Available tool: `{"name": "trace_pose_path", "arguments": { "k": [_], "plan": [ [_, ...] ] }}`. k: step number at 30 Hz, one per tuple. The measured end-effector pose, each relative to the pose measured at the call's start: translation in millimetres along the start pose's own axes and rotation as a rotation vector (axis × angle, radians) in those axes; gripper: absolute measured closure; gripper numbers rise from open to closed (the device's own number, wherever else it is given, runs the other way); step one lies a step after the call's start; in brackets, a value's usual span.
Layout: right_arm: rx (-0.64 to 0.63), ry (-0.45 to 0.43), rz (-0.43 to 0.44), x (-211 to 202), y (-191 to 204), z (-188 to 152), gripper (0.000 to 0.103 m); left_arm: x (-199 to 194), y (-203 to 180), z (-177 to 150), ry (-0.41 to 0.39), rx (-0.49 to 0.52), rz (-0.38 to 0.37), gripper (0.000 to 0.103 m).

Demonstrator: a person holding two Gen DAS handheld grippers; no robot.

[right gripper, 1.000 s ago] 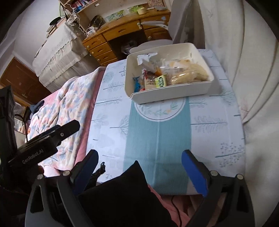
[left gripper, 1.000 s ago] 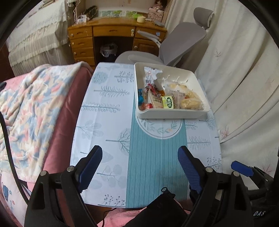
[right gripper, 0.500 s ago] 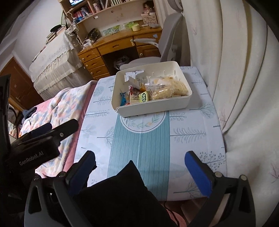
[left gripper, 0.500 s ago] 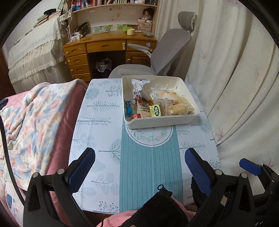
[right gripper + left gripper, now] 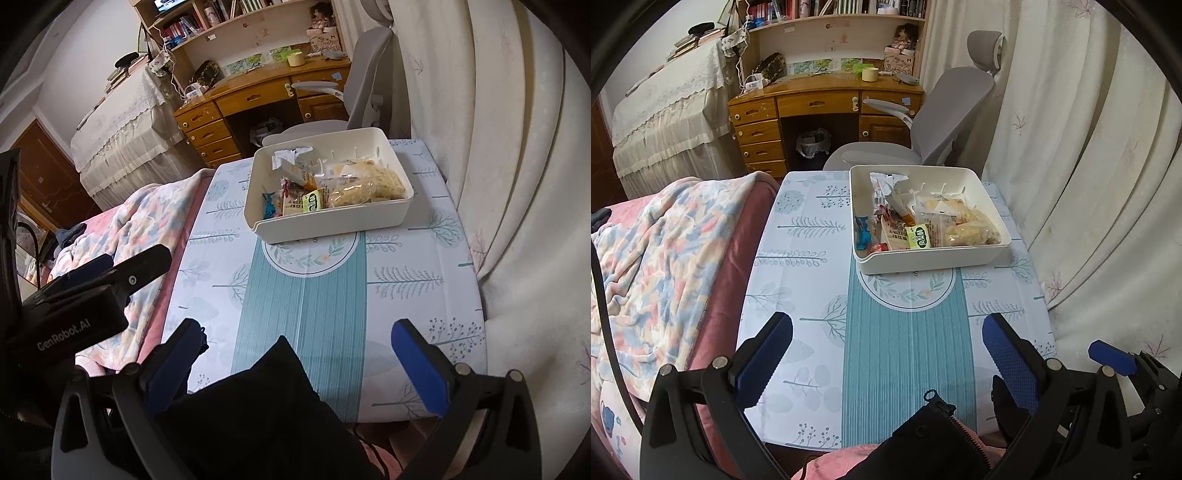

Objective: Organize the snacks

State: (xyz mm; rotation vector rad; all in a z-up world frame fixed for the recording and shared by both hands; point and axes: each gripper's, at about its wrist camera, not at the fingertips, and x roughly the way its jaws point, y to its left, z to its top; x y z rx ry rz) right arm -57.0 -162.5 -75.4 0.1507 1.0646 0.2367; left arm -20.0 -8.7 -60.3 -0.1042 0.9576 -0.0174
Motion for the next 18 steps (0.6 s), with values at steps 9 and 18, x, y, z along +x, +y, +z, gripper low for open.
{"name": "trace_pose_path", "arguments": {
  "k": [9,18],
  "plan": [
    [0.013,0.025,0.010,6,-1,-2,0.000,-2,2,-2,0.008,-0.006,0.002,0.001],
    [0.023,0.049,0.010,13,-4,0,0.000,0,4,-4,0.020,0.000,-0.008,0.001]
  ]
}}
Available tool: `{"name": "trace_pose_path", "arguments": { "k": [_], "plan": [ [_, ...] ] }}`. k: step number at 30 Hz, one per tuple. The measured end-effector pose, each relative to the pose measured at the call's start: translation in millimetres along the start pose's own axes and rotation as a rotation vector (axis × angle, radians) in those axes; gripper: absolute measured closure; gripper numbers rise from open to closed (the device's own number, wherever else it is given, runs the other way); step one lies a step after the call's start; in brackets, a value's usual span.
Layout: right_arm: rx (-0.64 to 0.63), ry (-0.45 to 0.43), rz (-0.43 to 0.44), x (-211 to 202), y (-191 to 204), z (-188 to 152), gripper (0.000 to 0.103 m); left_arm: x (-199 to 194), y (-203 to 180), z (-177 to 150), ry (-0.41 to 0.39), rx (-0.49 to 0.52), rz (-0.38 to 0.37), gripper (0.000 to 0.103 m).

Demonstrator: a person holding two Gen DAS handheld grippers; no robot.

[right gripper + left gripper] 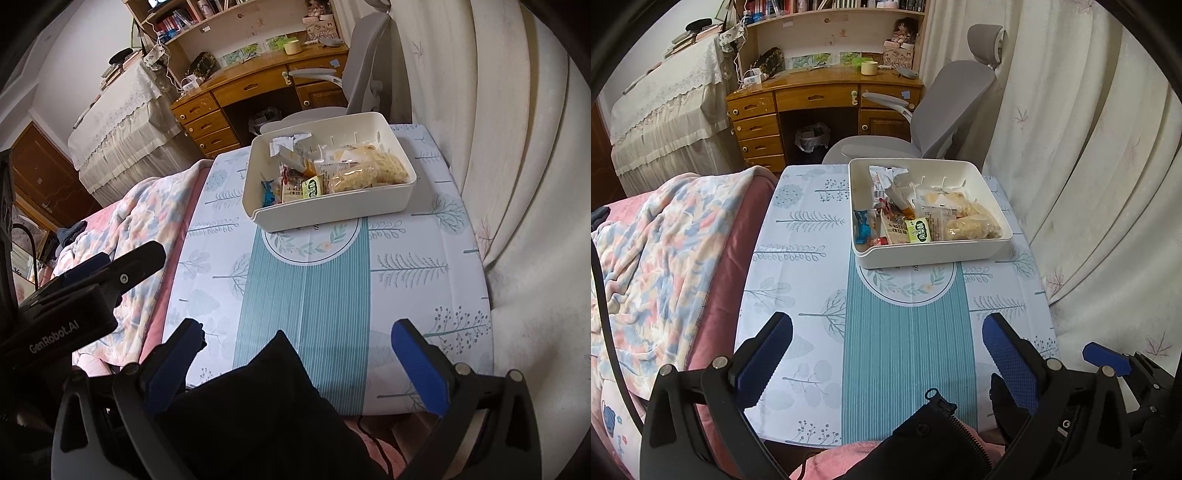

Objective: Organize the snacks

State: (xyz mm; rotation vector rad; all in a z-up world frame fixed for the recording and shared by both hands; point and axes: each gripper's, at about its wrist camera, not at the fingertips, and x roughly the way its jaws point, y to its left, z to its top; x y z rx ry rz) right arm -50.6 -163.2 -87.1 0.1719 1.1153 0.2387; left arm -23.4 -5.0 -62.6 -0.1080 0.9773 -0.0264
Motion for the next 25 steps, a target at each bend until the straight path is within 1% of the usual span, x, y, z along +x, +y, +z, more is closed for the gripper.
{"name": "trace_pose_path", "arguments": {
  "k": [16,25],
  "plan": [
    [0.015,0.039,0.002,10,-5,3,0.000,12,0,6,0.037,0.015,-0.007,0.001],
    [0.015,0.044,0.003,12,-5,3,0.000,16,0,7,0.045,0.014,-0.005,0.001]
  ]
}}
